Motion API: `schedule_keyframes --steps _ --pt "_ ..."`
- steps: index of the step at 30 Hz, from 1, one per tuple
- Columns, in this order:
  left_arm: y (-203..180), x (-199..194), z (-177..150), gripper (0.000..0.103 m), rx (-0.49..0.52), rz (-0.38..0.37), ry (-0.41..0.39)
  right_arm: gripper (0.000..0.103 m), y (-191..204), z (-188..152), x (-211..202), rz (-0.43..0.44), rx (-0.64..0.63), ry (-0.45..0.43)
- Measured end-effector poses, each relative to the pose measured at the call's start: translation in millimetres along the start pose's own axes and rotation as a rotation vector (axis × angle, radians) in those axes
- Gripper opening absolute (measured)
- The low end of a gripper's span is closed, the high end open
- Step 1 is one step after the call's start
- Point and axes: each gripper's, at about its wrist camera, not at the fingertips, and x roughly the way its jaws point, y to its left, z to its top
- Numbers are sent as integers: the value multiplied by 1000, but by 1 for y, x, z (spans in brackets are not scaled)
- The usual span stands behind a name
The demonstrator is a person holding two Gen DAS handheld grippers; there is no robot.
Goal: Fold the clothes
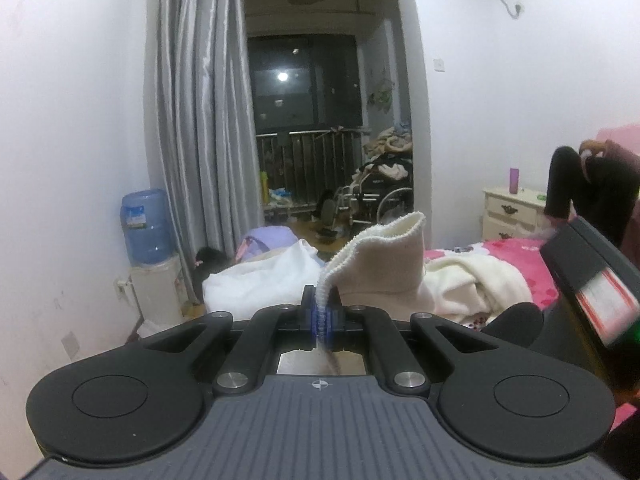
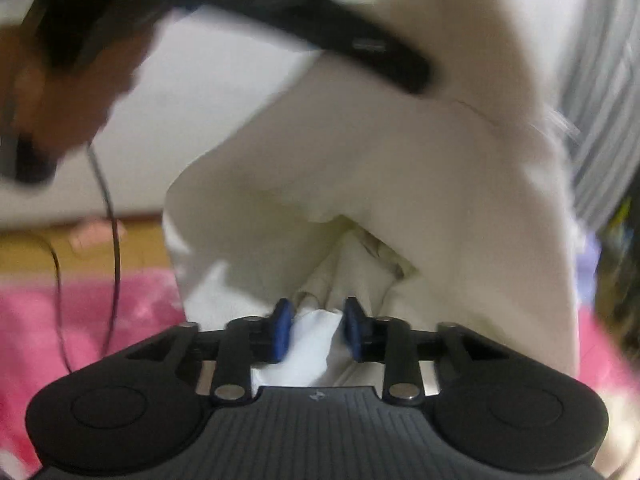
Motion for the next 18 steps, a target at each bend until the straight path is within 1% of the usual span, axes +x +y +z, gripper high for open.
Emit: schedule_keyframes --steps 2,3,5,6,7,8,9,11,12,15,17,18 --pt "-1 0 -1 3 2 -1 -1 22 -14 2 3 12 72 7" --pt "-2 1 -1 3 2 -1 -1 22 -16 3 4 13 74 10" --pt "-3 1 -1 3 6 -3 0 23 -10 6 6 7 29 15" --pt "-4 1 0 3 12 -2 1 27 -7 8 7 5 7 18" --pt "-4 0 0 3 17 -1 1 31 -1 9 8 -10 -43 18" --pt "-4 0 1 3 19 0 1 36 8 9 7 -32 -112 17" --pt "-4 0 1 3 18 1 1 45 19 8 6 -63 -189 4" --pt "-3 1 1 3 17 3 2 47 42 5 -2 -132 -368 -41" --pt "-2 1 1 3 17 3 2 47 50 2 -5 -149 -453 -58" --pt "-4 1 0 2 20 1 4 45 65 -15 -12 -122 -693 -79" --pt "-5 1 0 2 28 -4 3 45 70 -33 -17 -86 -870 -96" --pt "-6 1 -1 2 30 -6 3 45 71 -40 -18 -67 -939 -96"
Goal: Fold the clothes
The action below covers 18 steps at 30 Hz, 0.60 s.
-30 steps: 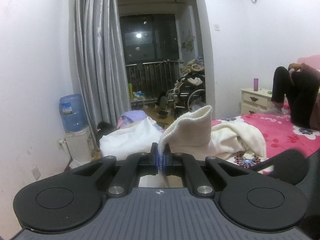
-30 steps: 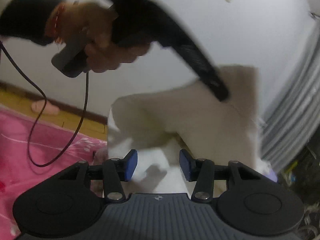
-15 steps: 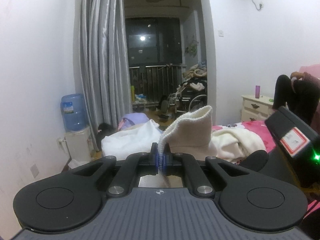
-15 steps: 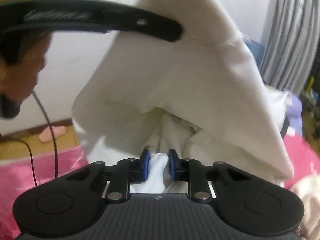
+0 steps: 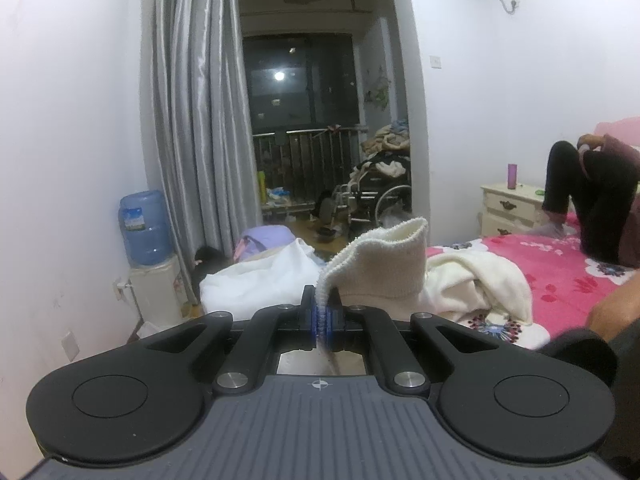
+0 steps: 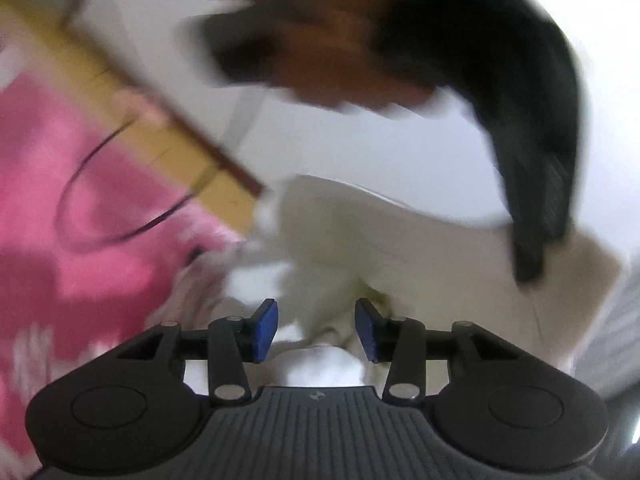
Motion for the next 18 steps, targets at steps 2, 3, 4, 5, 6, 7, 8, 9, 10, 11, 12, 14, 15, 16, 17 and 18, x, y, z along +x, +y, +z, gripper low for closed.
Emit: schedule_keyframes --steps 2,3,4,5,6,7,8,9,10,11,12,14,15,16,17,18 --pt "0 1 0 2 1 -2 1 45 8 -10 -6 29 -99 -10" --pt "1 1 0 2 1 -2 2 45 11 -14 -10 34 -159 -17" --pt "1 1 0 2 1 -2 4 45 16 -17 -16 35 -222 -26" --pt "1 1 0 2 4 -3 5 45 20 -19 -21 36 -285 -34" --pt "1 2 0 2 6 -3 7 46 26 -21 -24 24 -355 -36" --pt "0 2 0 2 8 -2 8 47 34 -23 -25 3 -431 -34" --pt "0 2 0 2 9 -2 9 47 39 -26 -25 -16 -503 -22" --pt "0 2 0 2 10 -1 10 48 43 -30 -22 -34 -573 -2" --pt "-1 2 1 2 10 0 10 50 47 -34 -20 -53 -642 17" --pt "-1 2 1 2 11 0 10 51 48 -39 -15 -69 -702 41" --pt "-2 2 2 2 11 -1 10 52 50 -41 -10 -88 -746 57" --pt "-3 3 2 2 10 -2 8 52 58 -39 -2 -116 -797 61" --pt "-3 3 2 2 9 -3 8 52 61 -38 1 -124 -805 62" --pt "-3 4 2 2 9 -4 7 52 64 -37 4 -129 -802 63" --pt "-3 4 2 2 9 -4 5 50 62 -36 8 -133 -781 68" --pt "-2 4 2 2 8 -5 4 43 58 -35 10 -141 -734 78"
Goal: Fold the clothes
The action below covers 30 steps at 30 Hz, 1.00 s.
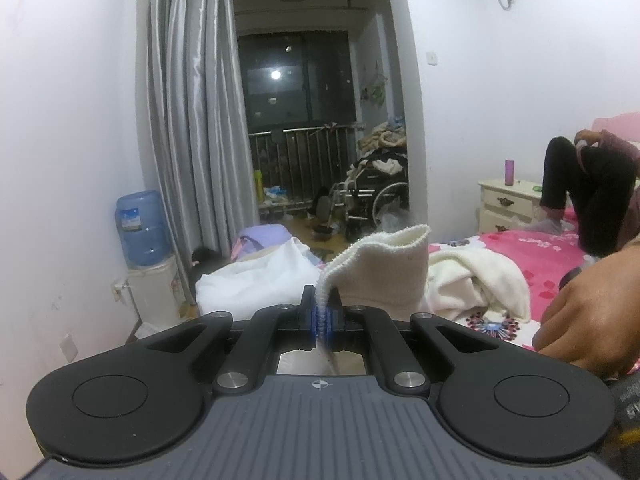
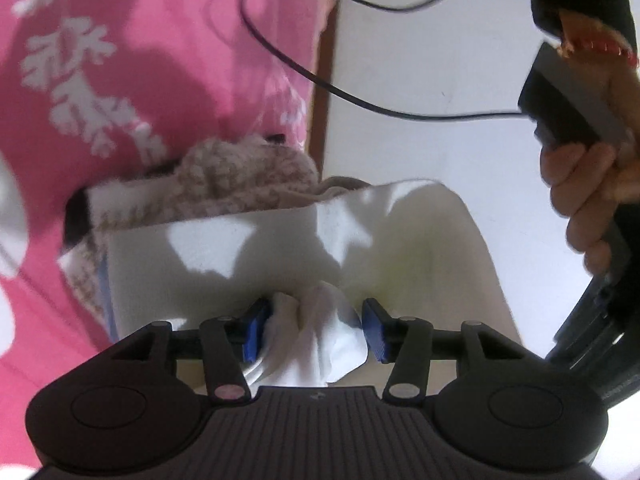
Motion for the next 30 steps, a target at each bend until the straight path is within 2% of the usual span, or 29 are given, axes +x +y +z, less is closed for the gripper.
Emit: schedule_keyframes --steps 2,4,7,10,12,14,15,17,20,23,25,28,30 --pt "0 0 0 2 0 -2 -5 26 -14 -6 2 -45 145 55" --pt "1 0 0 3 -3 -3 -9 19 -40 -20 -4 -87 402 83" --pt "2 -1 0 3 -8 -2 -14 19 -82 -51 -16 -37 894 51" --pt "1 -1 1 3 -5 -1 -13 18 -102 -92 -14 45 1363 11" --pt "1 -1 1 3 -3 -1 -12 18 -107 -120 -9 87 1622 -9" --pt "1 -1 2 3 -1 0 -12 18 -107 -142 -7 112 1799 -23" --pt "1 -1 2 3 0 0 -11 18 -105 -146 -10 105 1805 -32" --pt "1 -2 2 3 3 0 -11 18 -99 -140 -18 78 1716 -42" --pt "1 -1 0 3 4 0 -8 19 -78 -106 -20 106 1460 -30" --pt "1 -1 -1 3 -1 1 -8 21 -47 -63 -19 86 1118 36" --pt "1 -1 -1 2 2 1 -7 39 -36 -45 -23 38 945 49" --pt "0 -2 0 2 13 2 -8 55 -29 -26 -32 -33 735 47" --pt "0 -2 1 2 16 3 -10 59 -31 -17 -41 -66 632 36"
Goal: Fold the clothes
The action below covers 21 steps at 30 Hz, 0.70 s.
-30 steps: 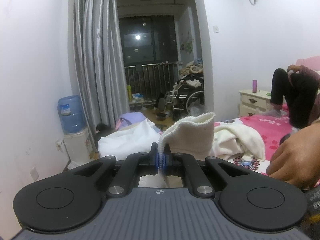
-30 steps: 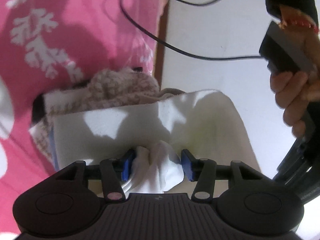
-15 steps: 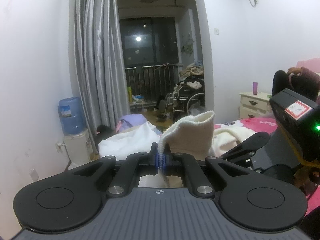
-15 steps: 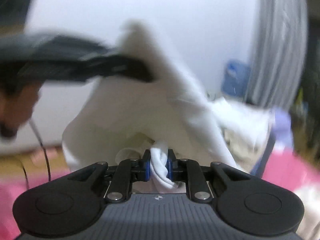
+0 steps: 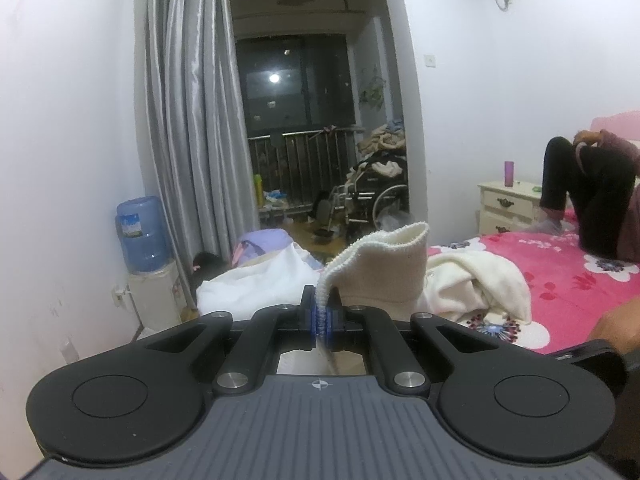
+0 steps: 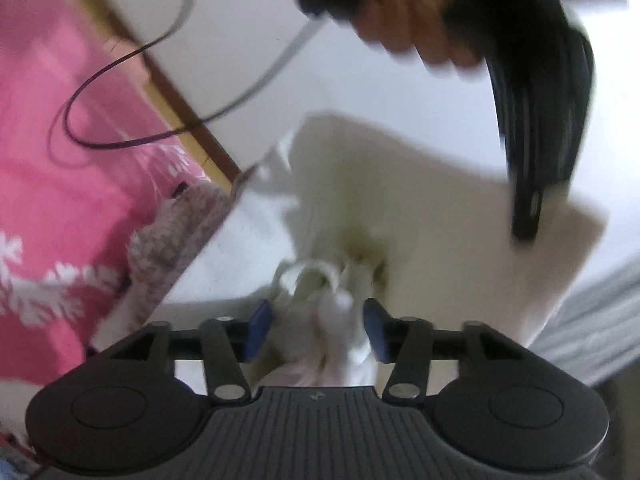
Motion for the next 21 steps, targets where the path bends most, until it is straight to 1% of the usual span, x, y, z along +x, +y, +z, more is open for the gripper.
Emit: schedule_keyframes --steps 1,2,5,6,7,8,10,11,13,15,17,21 --pt "0 0 0 2 0 0 -1 60 0 4 -6 6 -5 -8" --pt "1 0 0 2 -3 -1 -1 60 -6 9 -7 29 38 -16" --pt "1 1 1 3 -8 -1 -3 60 -45 23 -6 123 254 -40" --pt "1 2 1 3 -10 -1 -4 58 -58 25 -4 154 329 -38" --pt "1 2 1 3 -12 -2 -5 55 -68 26 1 182 382 -32" --pt "1 2 2 3 -12 -2 -7 55 -73 25 9 210 422 -19" --pt "1 1 2 3 -13 -3 -11 48 -80 22 30 264 490 22" --pt "1 1 3 3 -13 -3 -14 47 -82 19 43 290 525 53" --pt "2 0 3 3 -17 -3 -19 37 -88 9 65 335 605 113" --pt "3 -1 2 3 -22 -5 -23 29 -96 -11 87 372 724 166" --pt "3 0 1 3 -28 -9 -26 25 -104 -26 95 411 856 190" --pt "3 0 1 3 -37 -21 -31 12 -113 -49 102 460 1032 213"
